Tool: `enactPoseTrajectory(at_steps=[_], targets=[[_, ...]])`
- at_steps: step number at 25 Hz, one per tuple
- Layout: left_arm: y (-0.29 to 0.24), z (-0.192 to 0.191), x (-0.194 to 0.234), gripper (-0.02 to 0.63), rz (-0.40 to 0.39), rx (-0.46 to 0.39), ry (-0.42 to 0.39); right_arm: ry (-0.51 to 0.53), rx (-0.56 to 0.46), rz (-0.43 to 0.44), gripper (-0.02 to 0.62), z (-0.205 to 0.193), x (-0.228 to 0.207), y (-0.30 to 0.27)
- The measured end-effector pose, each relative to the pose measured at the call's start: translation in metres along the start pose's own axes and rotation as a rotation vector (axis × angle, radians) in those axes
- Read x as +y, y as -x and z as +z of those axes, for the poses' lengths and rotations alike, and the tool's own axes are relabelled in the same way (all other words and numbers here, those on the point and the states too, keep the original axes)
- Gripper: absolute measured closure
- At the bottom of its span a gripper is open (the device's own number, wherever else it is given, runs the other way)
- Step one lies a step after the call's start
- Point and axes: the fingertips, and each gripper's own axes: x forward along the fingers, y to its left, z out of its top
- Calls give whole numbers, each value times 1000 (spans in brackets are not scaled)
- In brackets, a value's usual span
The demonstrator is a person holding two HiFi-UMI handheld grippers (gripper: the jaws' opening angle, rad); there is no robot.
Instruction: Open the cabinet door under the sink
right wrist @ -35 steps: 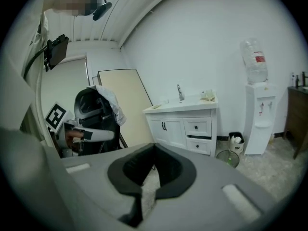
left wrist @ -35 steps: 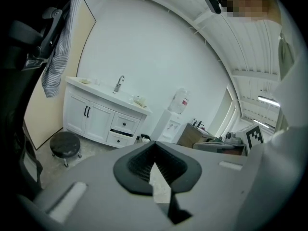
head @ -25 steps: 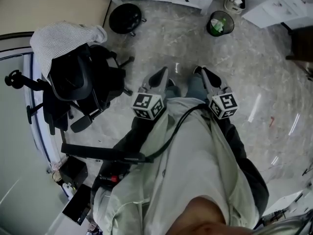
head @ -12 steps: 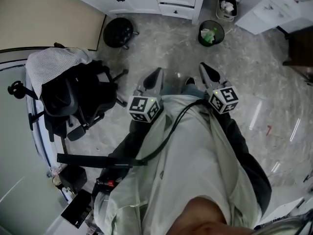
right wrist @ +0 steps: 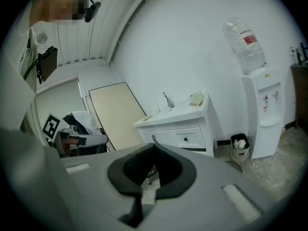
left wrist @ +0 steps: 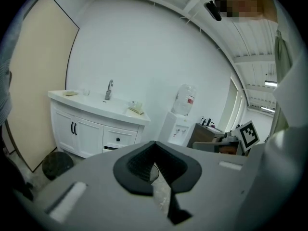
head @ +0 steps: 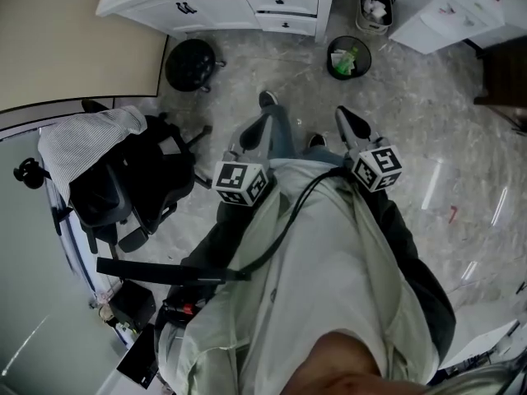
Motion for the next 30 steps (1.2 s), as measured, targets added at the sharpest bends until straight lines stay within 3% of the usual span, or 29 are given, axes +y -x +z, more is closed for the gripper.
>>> enactPoseTrajectory(at_steps=[5,10,14,19,23,27,30], targets=[[-39,21,30,598,-58,13,-2,-20,24,-32,595,8,-10,-37],[-70,62,89,598,-88,-9,21,-49,21,-37,595,27,-5,-98],[-89,92,138,598,-120,-17,32,6,31,-22,595,45,17,-151],[-106,106,177,598,-151,-6,31,191,-18,-118,595,73,25,-183],[-106,102,196,598,-148,7,63,410,35,-187,595,75,16,-198],[-104,92,223,598,-95,36,88,601,111,-176,595,63,-11,-236],[-96,84,242,598,-32,55,103,644,146,-106,595,42,-37,-274]])
